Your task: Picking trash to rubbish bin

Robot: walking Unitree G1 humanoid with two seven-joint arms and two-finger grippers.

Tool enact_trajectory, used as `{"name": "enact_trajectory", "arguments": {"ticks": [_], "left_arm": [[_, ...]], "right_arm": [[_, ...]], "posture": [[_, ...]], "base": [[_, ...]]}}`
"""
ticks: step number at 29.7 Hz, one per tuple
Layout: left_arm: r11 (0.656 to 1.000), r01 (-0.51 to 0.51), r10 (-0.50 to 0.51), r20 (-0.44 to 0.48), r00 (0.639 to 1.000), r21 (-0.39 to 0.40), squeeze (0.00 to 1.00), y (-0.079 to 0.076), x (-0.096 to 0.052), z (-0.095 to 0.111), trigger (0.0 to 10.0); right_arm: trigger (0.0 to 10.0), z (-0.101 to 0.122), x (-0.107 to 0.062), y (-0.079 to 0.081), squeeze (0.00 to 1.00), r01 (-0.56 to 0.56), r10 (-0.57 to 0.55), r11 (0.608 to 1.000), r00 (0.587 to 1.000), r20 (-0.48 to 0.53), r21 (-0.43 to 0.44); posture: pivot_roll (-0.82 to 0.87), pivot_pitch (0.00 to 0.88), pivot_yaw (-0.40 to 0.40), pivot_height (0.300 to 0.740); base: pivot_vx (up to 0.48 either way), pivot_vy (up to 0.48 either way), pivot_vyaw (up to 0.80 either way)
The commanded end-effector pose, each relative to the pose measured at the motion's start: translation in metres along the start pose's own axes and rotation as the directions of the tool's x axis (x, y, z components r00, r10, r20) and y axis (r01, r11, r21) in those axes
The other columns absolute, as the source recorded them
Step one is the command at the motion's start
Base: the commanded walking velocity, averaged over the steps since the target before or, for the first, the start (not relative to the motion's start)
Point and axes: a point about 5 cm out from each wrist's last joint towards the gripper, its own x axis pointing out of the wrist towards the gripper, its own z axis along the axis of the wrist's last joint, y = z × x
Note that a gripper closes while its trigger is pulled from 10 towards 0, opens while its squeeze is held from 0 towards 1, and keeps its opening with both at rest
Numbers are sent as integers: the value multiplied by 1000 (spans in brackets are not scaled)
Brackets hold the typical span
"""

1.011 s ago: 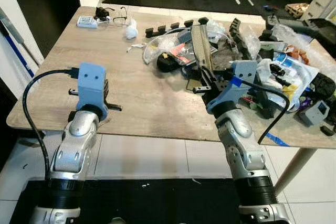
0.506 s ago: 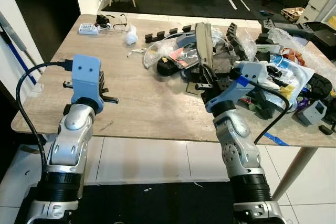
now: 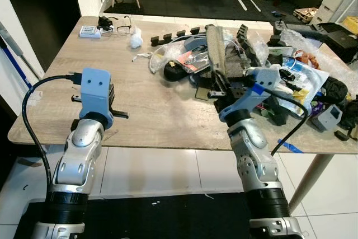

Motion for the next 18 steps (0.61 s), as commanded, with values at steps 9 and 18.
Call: {"name": "enact_trajectory", "arguments": {"ticks": [9, 18], "left_arm": [[997, -30, 33, -48, 998, 64, 0, 4, 1, -8, 10000], [990, -117, 111, -77, 991, -75, 0, 7, -2, -15, 10000]], "right_arm": [[10000, -4, 2, 2, 0, -9, 8, 996, 1000, -11, -85], [10000, -7, 1, -5, 0, 23, -31, 990, 998, -54, -141]], "posture": [[40, 88, -17, 740], [20, 99, -38, 740]], "base": [[0, 0, 0], [0, 0, 0]]}}
